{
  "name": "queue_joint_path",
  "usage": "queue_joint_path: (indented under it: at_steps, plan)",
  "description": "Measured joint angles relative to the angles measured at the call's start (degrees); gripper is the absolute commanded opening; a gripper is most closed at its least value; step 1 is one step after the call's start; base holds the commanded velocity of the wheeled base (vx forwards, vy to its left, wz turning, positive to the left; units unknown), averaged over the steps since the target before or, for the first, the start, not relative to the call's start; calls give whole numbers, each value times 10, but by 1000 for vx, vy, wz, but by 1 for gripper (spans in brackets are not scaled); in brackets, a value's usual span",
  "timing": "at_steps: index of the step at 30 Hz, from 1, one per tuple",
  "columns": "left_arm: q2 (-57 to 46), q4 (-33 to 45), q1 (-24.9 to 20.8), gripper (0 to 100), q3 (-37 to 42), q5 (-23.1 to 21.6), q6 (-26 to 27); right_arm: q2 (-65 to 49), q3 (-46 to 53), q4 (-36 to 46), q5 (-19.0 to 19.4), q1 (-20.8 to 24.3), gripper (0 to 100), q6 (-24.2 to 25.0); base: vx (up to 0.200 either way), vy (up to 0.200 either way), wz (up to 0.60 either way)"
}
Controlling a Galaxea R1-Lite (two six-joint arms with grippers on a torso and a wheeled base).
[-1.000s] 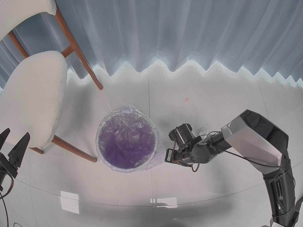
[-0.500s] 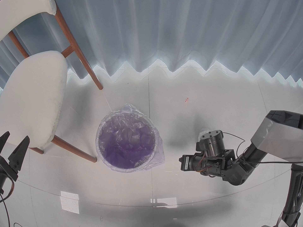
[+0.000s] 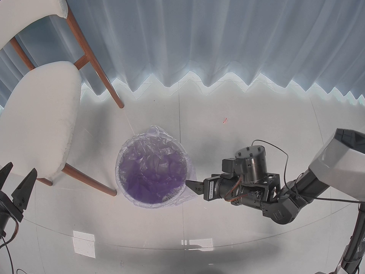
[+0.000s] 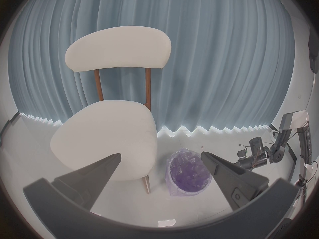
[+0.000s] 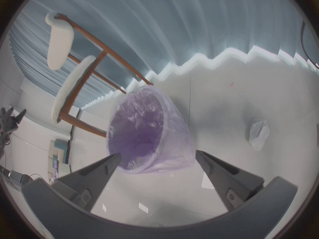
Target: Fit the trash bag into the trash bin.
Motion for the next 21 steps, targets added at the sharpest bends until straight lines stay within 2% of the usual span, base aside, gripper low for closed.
queue_joint_path:
  at_steps: [4,7,13,21]
  plan:
    - [-1,1,1,100,1,0,0,-1,-77,146,-2,4,100,1,0,0,0]
    - [-2,1,1,100,2,0,0,4,-151,222,-3,7,100,2,0,0,0]
    - [-5,4,3,100,4,0,0,46,-297,305,-14,7,100,1,0,0,0]
    - [-12,7,4,100,6,0,0,132,-440,422,-33,-5,100,-2,0,0,0]
